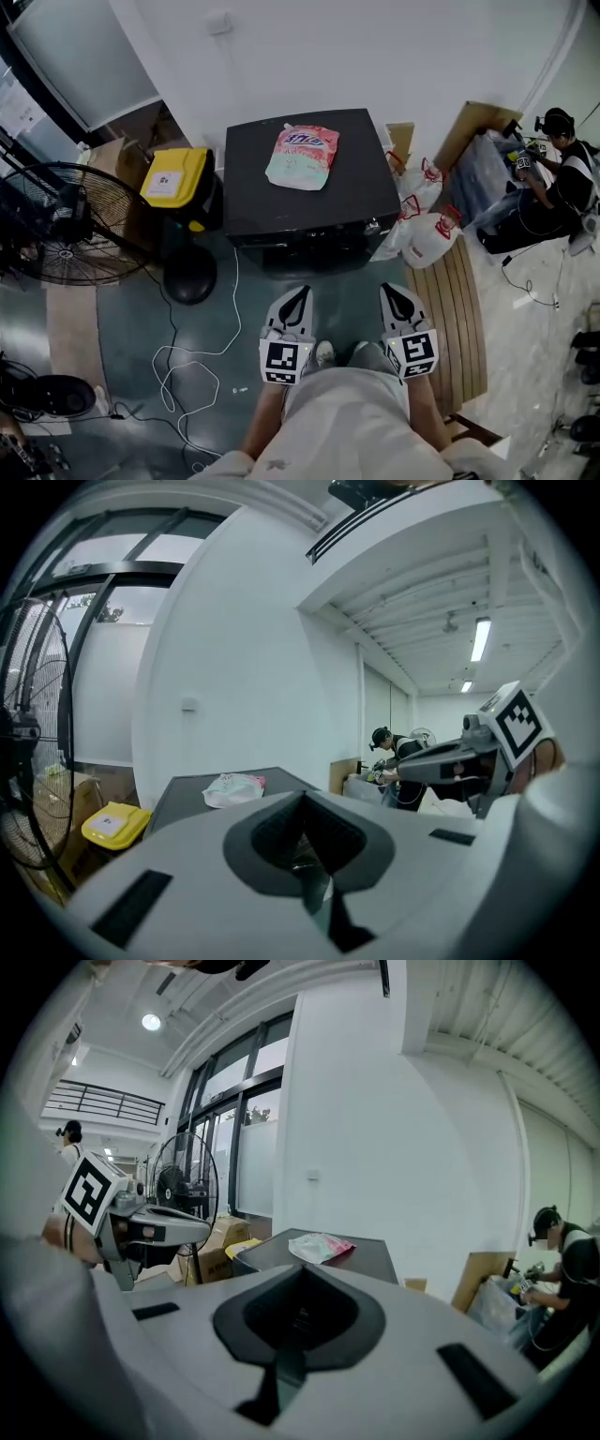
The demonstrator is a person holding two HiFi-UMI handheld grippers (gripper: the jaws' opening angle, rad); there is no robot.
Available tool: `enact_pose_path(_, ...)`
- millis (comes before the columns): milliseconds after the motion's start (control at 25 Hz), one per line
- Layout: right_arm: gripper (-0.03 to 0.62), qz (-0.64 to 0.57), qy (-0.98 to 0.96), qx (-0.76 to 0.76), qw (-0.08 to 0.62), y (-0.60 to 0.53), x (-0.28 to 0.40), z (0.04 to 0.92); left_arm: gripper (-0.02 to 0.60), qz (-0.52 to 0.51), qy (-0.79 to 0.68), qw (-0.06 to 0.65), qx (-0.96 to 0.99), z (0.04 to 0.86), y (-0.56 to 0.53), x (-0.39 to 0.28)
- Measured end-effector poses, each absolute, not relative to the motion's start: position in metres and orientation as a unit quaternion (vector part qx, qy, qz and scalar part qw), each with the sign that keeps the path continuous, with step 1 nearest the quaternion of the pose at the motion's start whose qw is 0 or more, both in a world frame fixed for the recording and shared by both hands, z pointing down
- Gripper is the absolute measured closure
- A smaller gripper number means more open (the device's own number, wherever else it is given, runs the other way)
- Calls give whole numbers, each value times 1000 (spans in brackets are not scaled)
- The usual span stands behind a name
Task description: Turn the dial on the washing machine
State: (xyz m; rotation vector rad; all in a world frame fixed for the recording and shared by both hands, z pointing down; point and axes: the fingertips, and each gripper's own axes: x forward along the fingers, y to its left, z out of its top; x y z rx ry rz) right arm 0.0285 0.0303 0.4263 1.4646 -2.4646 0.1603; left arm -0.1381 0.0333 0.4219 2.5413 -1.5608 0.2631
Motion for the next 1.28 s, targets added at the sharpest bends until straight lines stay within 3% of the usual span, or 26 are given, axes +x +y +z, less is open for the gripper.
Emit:
enact_pose_path(560, 586, 82, -841, 514, 147, -26, 59, 473, 569, 115, -507, 81, 851, 458, -25, -97)
enact_pose_path(1280, 585, 150, -847, 478, 176, -118, 91, 546, 568, 173, -529, 143, 818, 530, -95, -56)
